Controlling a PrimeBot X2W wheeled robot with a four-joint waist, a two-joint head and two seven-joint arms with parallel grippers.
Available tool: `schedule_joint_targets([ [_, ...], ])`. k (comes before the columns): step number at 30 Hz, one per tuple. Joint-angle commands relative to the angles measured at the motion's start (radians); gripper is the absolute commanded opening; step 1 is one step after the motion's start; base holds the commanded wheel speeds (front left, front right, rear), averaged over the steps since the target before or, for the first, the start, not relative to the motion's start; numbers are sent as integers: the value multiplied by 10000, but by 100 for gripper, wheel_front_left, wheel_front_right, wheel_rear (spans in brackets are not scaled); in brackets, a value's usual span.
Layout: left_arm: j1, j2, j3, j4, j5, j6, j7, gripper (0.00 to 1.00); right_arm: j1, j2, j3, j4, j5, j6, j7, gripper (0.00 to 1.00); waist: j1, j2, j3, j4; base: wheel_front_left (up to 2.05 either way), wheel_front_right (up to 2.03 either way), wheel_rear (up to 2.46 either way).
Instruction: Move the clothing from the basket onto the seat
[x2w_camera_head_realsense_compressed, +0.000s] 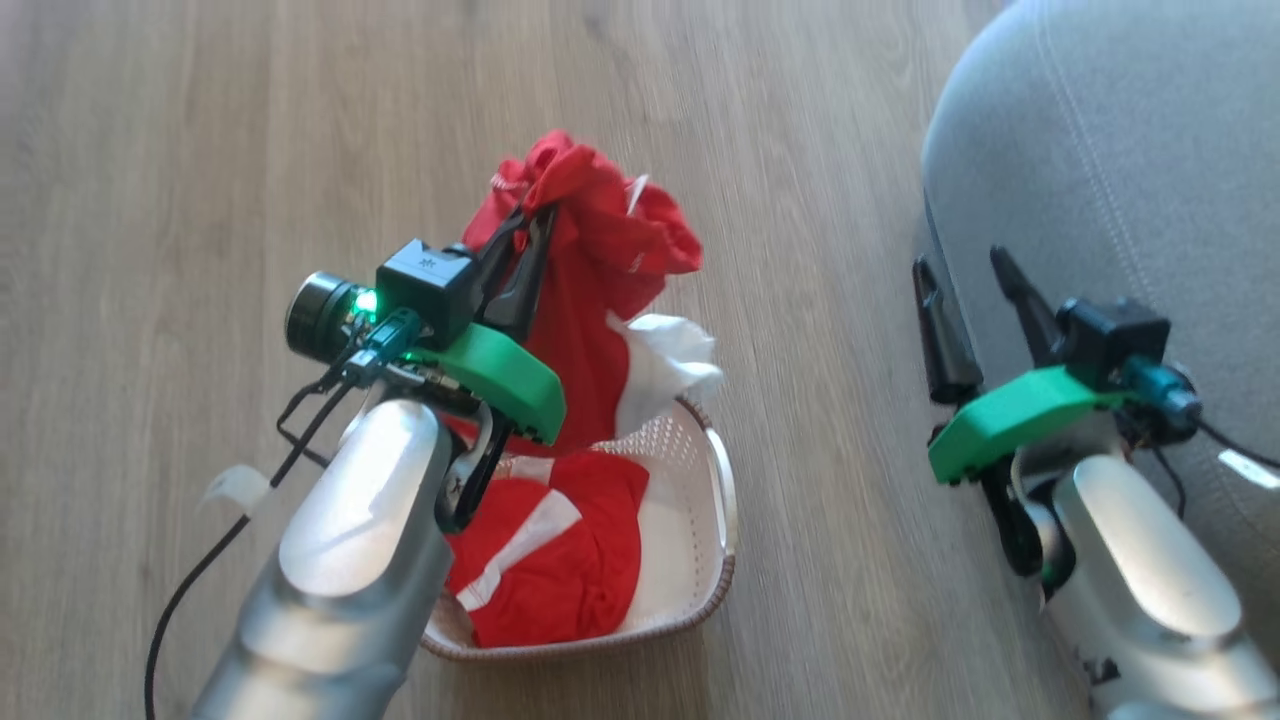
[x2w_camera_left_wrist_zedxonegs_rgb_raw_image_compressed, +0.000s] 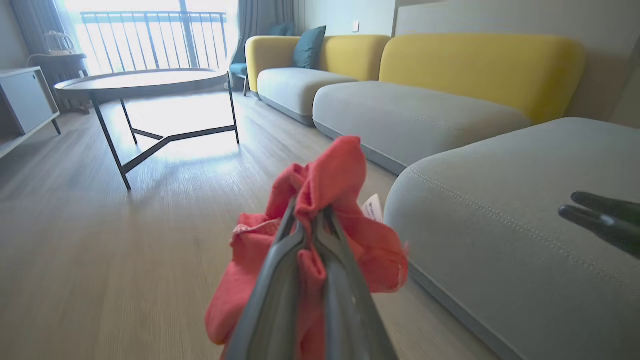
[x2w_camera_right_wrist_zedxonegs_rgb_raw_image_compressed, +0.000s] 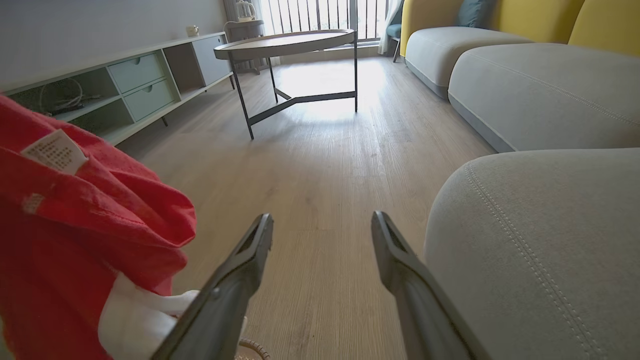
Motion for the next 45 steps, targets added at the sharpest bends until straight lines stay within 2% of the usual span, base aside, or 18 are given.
schedule_joint_targets([
  [1, -238, 93, 275, -770, -104, -36, -97, 0, 141, 43, 192, -197, -19, 69, -49, 100, 2, -1, -462, 165, 0, 0, 0],
  [12, -575, 93, -3, -2451, -265, -56, -97, 0, 643, 107, 307, -97, -3, 69, -49, 100, 2, -1, -1014, 416, 0, 0, 0],
  [19, -650, 93, -256, -2942, -213, 14, -97, 0, 668, 132, 587, -271, 91, 69, -49, 100, 2, -1, -1029, 470, 0, 0, 0],
  [27, -615, 93, -530, -3034, -288, 38, -97, 0, 38, -359, 2659, -2045, 819, 69, -49, 100, 2, -1, -916, 560, 0, 0, 0],
  [32, -601, 93, -729, -3046, -377, 60, -97, 0, -414, -730, 3673, -2910, 753, 69, -49, 100, 2, -1, -912, 628, 0, 0, 0],
  [38, -614, 93, -1140, -3117, -571, 84, -97, 0, -796, -763, 4177, -2647, 401, 69, -49, 100, 2, -1, -920, 740, 0, 0, 0],
  [45, -643, 93, -1828, -3272, -886, 137, -97, 0, -1145, -290, 4115, -1264, -87, 69, -49, 100, 2, -1, -930, 980, 0, 0, 0],
])
